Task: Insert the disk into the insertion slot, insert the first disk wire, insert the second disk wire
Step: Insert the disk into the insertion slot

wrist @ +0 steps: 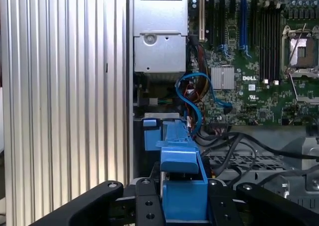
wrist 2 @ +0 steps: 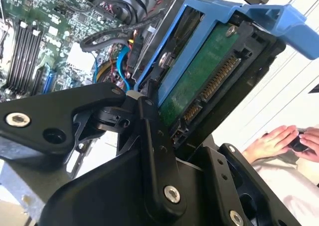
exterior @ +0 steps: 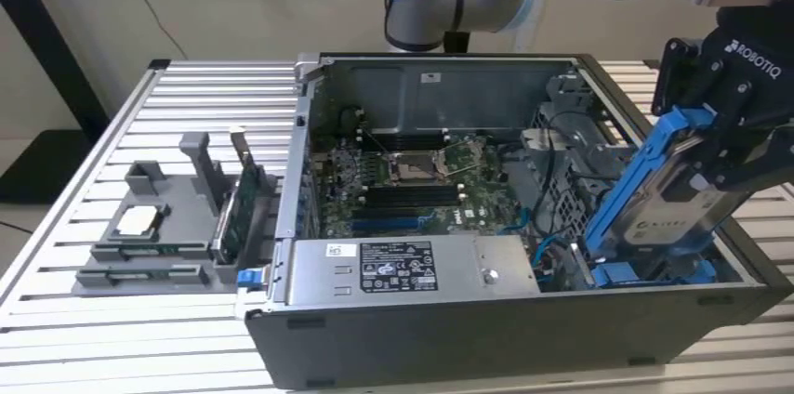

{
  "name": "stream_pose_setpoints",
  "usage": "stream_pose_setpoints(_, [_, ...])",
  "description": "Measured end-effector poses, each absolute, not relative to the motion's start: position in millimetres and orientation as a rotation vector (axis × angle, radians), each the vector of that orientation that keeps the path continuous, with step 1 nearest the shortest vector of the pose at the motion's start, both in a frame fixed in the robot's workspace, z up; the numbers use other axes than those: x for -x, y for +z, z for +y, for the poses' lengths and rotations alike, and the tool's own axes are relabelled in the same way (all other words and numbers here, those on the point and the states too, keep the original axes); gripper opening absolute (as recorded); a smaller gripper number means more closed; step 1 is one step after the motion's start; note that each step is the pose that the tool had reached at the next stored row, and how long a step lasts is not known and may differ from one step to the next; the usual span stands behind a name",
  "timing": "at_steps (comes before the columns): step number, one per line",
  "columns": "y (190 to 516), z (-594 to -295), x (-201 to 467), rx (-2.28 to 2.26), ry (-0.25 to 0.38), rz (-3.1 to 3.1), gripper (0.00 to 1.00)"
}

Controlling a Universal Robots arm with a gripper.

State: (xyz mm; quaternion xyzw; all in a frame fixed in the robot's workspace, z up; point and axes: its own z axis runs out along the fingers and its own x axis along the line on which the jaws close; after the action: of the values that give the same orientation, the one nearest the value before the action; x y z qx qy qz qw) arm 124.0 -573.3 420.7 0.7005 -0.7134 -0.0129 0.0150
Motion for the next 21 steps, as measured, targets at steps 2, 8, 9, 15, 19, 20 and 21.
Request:
stream_pose_setpoints(2, [418.8,-573.3,-124.0,-2.180,-0.040,-2.220,0.33])
stream_pose_setpoints(8, [414.3,-573.3,-124.0,-2.180,-0.040,-2.220,0.33])
stream_pose_setpoints(9, [413.6,-573.3,-124.0,-2.180,-0.041,-2.220,0.33])
stream_pose_setpoints(15, [409.3,-573.1,-124.0,-2.181,-0.042,-2.221,0.33])
stream_pose_setpoints(19, [405.9,-572.9,-124.0,-2.182,-0.044,-2.222,0.33])
stream_pose_setpoints(20, [404.5,-572.9,-124.0,-2.182,-0.044,-2.222,0.33])
stream_pose_setpoints(21, [402.9,-572.8,-124.0,-2.182,-0.045,-2.222,0.33])
